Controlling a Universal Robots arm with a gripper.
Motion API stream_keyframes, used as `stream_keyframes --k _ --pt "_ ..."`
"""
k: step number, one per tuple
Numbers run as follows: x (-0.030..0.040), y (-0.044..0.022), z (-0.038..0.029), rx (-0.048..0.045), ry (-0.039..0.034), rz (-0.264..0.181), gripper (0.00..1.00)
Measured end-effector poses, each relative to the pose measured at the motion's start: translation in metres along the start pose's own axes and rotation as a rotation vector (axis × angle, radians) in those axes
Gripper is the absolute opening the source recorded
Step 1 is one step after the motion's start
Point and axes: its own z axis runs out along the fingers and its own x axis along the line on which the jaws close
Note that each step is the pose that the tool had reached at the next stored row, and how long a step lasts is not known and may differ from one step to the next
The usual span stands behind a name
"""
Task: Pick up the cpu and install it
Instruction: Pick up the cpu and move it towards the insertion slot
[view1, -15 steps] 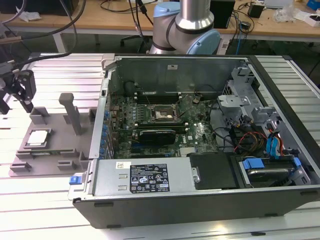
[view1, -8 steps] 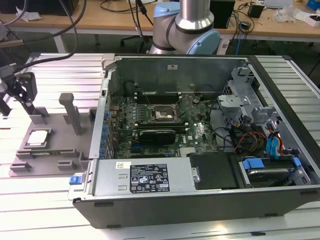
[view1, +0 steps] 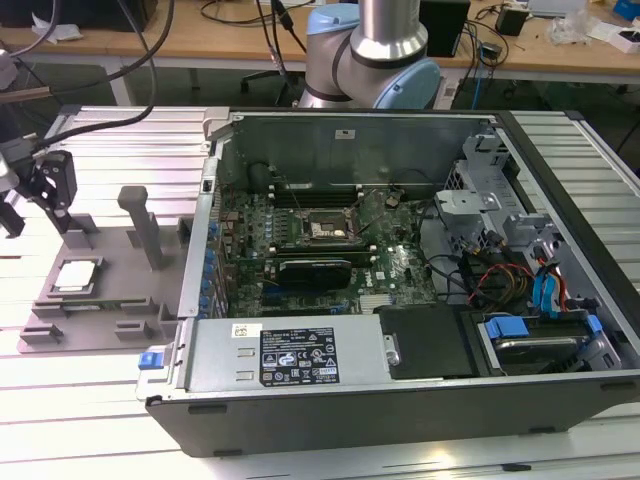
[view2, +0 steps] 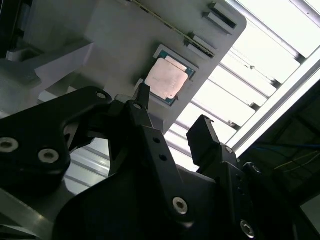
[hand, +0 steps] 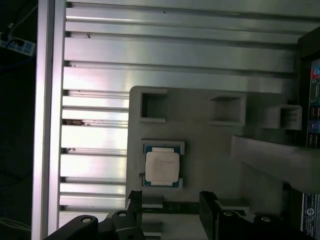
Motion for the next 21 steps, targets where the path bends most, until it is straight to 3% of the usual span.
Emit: stream_keyframes --k 6,16,21 --pt "0.0001 0.0001 0.0042 0.0 0.0 0.0 0.57" --pt "0.0017 0.0005 0.02 0.0016 0.0 0.0 0.57" --pt "0.0019 0.0005 0.0236 0.0017 0.0001 0.0 0.57"
